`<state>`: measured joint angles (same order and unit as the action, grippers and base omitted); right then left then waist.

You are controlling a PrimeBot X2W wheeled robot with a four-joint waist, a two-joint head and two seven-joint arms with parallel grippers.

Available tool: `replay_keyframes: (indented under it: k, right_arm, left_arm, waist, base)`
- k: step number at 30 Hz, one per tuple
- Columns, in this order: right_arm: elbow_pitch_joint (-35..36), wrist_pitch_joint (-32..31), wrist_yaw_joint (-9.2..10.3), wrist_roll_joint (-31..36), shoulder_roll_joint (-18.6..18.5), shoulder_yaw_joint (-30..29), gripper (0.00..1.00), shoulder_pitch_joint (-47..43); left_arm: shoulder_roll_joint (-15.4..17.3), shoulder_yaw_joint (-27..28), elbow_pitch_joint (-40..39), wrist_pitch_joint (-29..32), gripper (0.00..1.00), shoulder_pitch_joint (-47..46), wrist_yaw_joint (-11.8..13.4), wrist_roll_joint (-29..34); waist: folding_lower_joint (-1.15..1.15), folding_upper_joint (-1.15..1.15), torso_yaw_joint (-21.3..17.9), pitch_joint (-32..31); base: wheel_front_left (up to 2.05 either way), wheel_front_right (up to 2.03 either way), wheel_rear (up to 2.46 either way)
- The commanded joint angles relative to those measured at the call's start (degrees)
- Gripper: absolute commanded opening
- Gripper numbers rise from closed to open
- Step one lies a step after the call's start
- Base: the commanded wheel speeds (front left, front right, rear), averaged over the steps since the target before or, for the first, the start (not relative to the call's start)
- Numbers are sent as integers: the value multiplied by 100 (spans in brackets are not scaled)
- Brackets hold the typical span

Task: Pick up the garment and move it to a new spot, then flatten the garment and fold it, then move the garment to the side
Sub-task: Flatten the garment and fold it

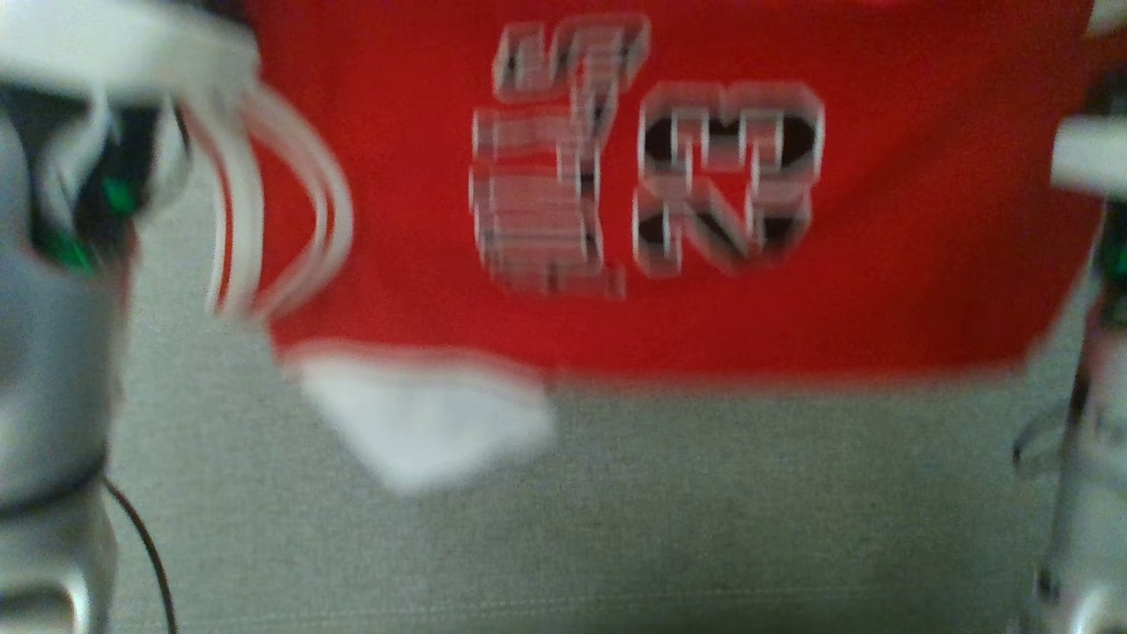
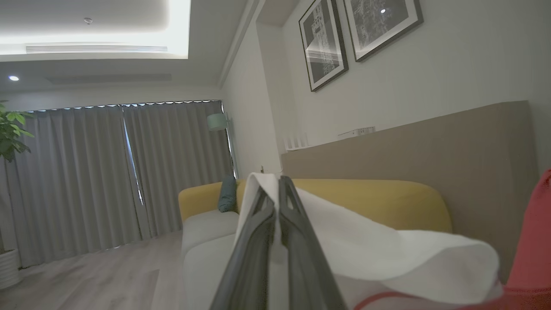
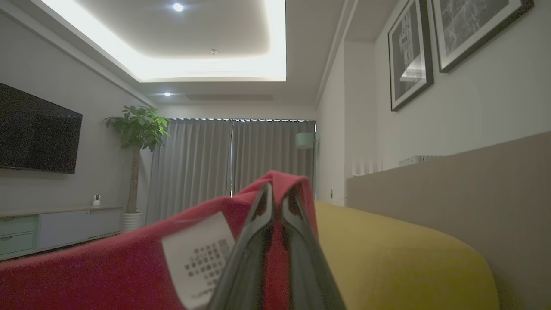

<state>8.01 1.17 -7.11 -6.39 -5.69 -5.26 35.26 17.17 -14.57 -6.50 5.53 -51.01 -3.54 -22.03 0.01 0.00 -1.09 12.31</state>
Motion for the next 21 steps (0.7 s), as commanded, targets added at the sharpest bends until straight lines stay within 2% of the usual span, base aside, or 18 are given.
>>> replay_keyframes:
  k: [1,5,9,10,14,21]
  right_arm:
    - [-139,125,-37,88,11,220,0,640]
    - [-1655,725,-37,531,96,302,0,2081]
    - [-3107,1146,-37,1158,196,30,0,3048]
    - [-3107,1146,-37,1158,196,30,0,3048]
    - [-4148,1305,-37,1575,257,-229,0,3409]
    - [-5446,1378,-37,1959,277,-615,0,3181]
  left_arm:
    - [270,174,128,3,0,-667,-31,146]
    - [144,95,1359,-368,0,-1925,-18,491]
    - [-51,-23,2453,-1045,0,-2771,137,865]
    - [-51,-23,2453,-1045,0,-2771,137,865]
    - [-398,-80,3217,-1561,0,-2912,155,777]
    - [-696,-148,3713,-1990,0,-2043,-29,506]
  waist:
    - [-1,0,-41,464]
    - [-1,0,-113,778]
    - [-1,0,-77,942]
    - [-1,0,-77,942]
    - [-1,0,78,1272]
    - [-1,0,356,1804]
  base:
    - [0,0,0]
    - [0,0,0]
    - [0,0,0]
    - [0,0,0]
    - [0,0,0]
    - [0,0,0]
